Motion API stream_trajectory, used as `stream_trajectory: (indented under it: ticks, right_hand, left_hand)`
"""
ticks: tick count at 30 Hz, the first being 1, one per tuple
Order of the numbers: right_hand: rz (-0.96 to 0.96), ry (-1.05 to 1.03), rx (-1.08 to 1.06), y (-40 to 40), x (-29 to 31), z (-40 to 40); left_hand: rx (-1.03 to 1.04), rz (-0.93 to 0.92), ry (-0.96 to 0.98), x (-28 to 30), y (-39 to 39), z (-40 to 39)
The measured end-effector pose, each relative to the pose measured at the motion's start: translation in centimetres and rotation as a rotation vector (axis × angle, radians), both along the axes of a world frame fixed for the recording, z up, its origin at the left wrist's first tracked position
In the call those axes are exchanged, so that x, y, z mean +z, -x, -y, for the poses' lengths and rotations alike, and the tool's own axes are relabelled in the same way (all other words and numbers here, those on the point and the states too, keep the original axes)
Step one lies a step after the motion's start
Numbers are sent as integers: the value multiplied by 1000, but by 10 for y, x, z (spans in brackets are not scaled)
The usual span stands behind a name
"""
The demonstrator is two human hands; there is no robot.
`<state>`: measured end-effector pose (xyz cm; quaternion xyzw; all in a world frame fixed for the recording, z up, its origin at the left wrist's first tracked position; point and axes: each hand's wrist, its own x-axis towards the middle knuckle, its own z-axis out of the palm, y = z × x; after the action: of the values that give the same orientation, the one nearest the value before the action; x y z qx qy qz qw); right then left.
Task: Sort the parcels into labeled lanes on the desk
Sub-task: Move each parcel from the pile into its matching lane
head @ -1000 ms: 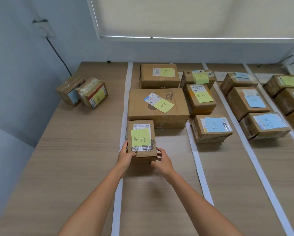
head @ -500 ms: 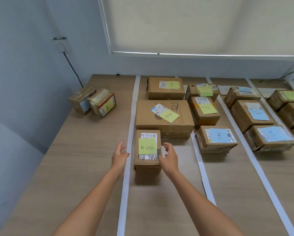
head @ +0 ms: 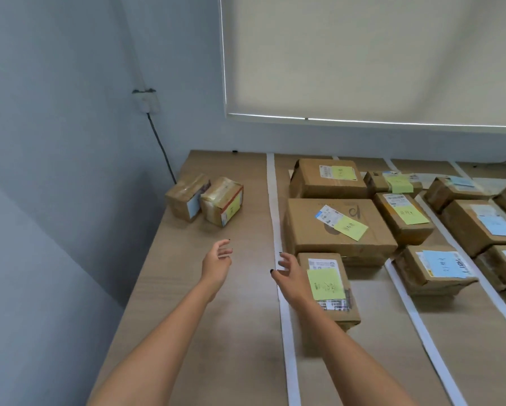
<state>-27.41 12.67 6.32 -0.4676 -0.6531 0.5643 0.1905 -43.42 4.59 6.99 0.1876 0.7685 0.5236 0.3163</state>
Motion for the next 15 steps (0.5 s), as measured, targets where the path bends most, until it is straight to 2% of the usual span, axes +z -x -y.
stream_trajectory:
  ticks: [3,7,12,15]
  right_hand:
    - [-18,87,-34,44,-8,21]
    - [11,121,31,92,-18,33]
    - [5,139,33,143,-20,-3]
    - [1,133,25,178,-20,-37]
  left_hand:
    - [-25,-21,2,0,42,5]
    - [-25,-45,17,-6,90,1]
    - [-24,-68,6,-15,145,-34]
    - [-46,-137,63,-27,171,-64]
